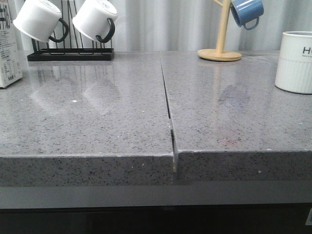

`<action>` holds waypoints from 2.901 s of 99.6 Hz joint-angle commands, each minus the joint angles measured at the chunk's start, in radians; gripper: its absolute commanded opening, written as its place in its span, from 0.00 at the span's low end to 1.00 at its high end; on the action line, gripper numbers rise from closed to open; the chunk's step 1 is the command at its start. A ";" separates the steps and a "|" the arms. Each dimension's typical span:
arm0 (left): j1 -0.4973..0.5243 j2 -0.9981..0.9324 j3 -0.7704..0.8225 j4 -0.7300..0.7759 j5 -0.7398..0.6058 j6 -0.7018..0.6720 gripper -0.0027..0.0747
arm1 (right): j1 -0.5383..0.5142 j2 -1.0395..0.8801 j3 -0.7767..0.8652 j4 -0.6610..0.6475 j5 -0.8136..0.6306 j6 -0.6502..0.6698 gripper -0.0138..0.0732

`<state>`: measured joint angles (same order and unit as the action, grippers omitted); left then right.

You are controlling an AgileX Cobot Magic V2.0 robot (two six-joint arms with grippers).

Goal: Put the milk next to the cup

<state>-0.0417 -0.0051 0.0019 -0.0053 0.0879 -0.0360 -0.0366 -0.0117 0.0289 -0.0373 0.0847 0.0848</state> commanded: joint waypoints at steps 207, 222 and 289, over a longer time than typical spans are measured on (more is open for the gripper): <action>0.003 -0.033 0.041 -0.008 -0.077 -0.008 0.01 | -0.007 0.804 -0.411 -0.030 -0.242 -0.017 0.62; 0.003 -0.033 0.041 -0.008 -0.077 -0.008 0.01 | -0.042 0.895 -0.412 -0.030 -0.369 -0.017 0.62; 0.003 -0.033 0.041 -0.008 -0.077 -0.008 0.01 | -0.137 1.334 -0.531 0.023 -0.745 -0.017 0.62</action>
<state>-0.0417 -0.0051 0.0019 -0.0070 0.0879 -0.0360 -0.1683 1.3046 -0.4513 -0.0196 -0.5623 0.0725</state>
